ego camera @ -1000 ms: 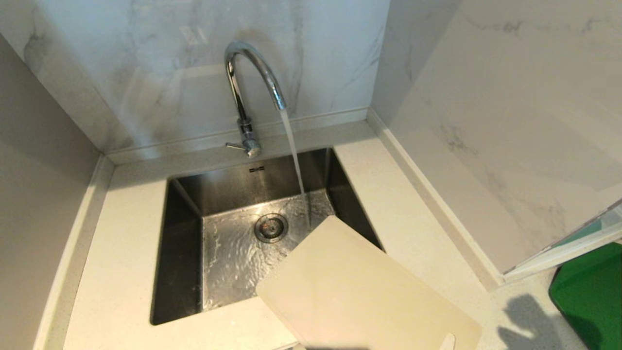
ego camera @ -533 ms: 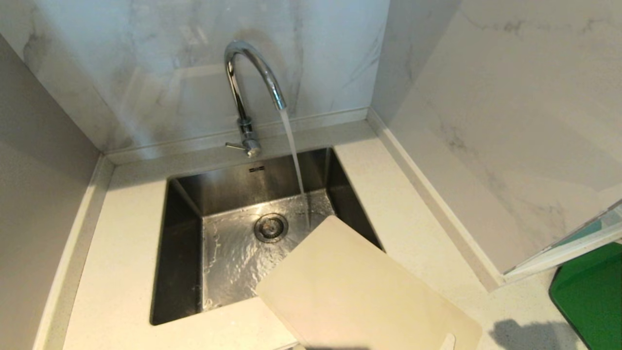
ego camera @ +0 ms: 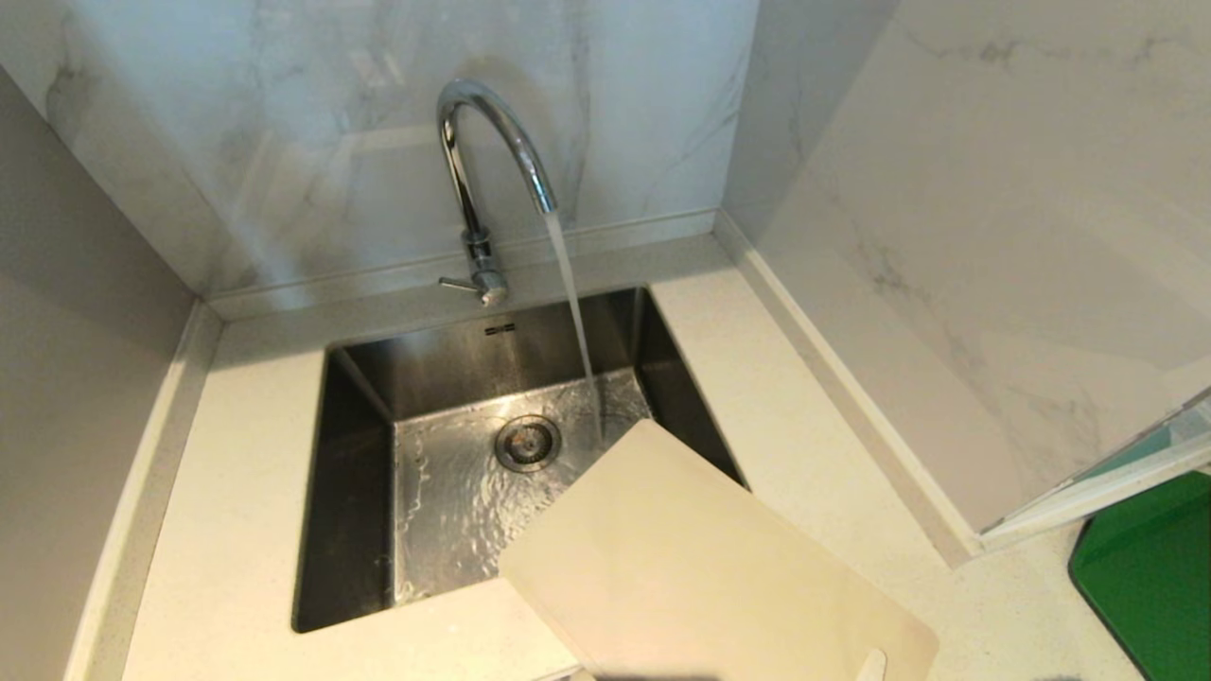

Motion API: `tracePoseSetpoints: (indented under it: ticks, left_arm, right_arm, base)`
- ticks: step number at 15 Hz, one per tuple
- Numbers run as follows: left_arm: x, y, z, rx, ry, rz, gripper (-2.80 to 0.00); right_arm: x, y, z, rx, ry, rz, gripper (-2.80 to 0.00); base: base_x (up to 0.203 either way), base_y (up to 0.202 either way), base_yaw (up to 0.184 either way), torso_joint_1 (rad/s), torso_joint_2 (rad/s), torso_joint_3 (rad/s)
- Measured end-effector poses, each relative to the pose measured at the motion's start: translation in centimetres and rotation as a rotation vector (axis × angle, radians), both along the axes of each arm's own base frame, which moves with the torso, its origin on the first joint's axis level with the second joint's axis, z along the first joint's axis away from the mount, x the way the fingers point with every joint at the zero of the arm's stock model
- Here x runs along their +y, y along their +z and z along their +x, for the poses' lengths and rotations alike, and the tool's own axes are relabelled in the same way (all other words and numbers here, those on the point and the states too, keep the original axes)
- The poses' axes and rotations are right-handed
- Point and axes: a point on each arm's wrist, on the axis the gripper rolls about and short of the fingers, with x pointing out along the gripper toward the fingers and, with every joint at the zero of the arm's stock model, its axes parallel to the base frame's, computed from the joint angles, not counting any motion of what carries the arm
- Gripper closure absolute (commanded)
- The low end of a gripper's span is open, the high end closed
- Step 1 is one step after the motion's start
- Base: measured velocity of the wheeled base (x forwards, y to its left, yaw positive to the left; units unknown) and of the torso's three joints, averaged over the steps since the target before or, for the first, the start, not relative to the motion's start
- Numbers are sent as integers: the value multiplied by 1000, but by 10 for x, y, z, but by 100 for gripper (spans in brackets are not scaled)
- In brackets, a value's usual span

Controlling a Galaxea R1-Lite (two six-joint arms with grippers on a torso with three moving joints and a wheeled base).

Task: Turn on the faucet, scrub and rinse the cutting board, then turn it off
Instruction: Pick up the cutting board

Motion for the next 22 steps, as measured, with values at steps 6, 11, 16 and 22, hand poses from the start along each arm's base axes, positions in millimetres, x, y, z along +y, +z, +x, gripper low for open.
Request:
tracePoseSetpoints:
  ticks: [6, 11, 16, 22]
  left_arm:
    - [0, 0, 0, 0, 0, 0, 0]
    - [0, 0, 0, 0, 0, 0, 0]
    - [0, 0, 0, 0, 0, 0, 0]
    - [0, 0, 0, 0, 0, 0, 0]
  right_arm:
    - [1, -18, 4, -31, 27, 3, -280]
    - [4, -35, 18, -244, 112, -78, -280]
    - [6, -36, 25, -285, 128, -98, -280]
    - [14, -30, 33, -371, 281, -129, -280]
  base:
    - [0, 0, 0, 0, 0, 0]
    - [0, 0, 0, 0, 0, 0]
    - [0, 0, 0, 0, 0, 0]
    - [0, 0, 0, 0, 0, 0]
